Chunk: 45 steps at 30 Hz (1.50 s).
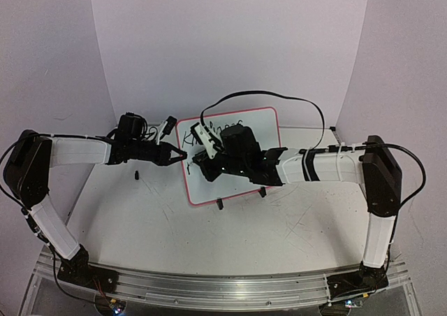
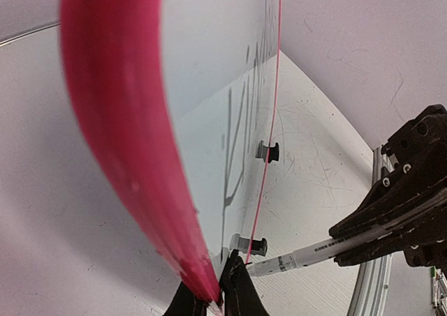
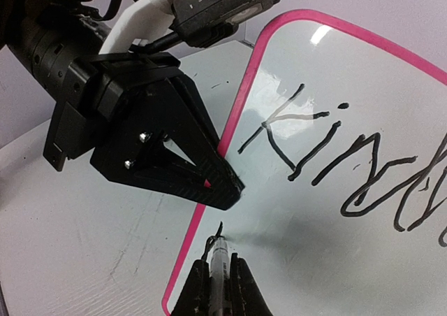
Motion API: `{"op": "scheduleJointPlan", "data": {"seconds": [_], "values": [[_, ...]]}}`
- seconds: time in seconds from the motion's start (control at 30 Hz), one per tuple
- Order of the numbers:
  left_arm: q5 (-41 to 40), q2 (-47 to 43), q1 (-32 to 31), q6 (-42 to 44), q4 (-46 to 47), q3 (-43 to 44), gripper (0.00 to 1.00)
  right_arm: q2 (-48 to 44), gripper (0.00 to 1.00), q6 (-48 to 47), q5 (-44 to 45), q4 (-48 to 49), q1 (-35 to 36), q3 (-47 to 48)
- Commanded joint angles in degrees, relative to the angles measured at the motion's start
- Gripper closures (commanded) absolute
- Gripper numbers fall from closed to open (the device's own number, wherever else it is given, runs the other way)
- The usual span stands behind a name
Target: Write a sentence on the whiteboard
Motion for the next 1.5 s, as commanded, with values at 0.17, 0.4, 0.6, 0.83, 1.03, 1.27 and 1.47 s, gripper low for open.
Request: {"op": "scheduleJointPlan", "data": {"seconds": [0.17,0.4,0.6,0.83,1.03,1.27,1.47], "values": [[-12.2,0.6,0.9,5.2,-1.2,1.2,1.00,-3.0,1.00,0.5,7.3,2.5,-1.8,-2.9],[-11.9,0.8,0.9,5.2,-1.2,1.4,1.00,-4.2,1.00,1.1,6.6,2.6,-1.8,-4.7],[-11.9,0.8,0.9,5.2,-1.3,1.4,1.00,-3.8,1.00,2.1,3.9,2.5,-1.5,-6.1],[-11.8,1.1,0.9,5.2,-1.3,1.6,1.00,-3.3,1.00,4.6,3.1,2.1,-1.3,-7.3],[-11.8,1.0,0.9,5.2,-1.3,1.5,1.00,-3.4,1.00,5.0,2.5,2.0,-1.3,-7.7],[-11.8,0.9,0.9,5.3,-1.3,1.5,1.00,-3.4,1.00,4.8,2.2,1.9,-1.2,-7.6],[-11.8,0.9,0.9,5.3,-1.4,1.4,1.00,-3.2,1.00,4.8,0.3,1.4,-1.1,-7.6]]}}
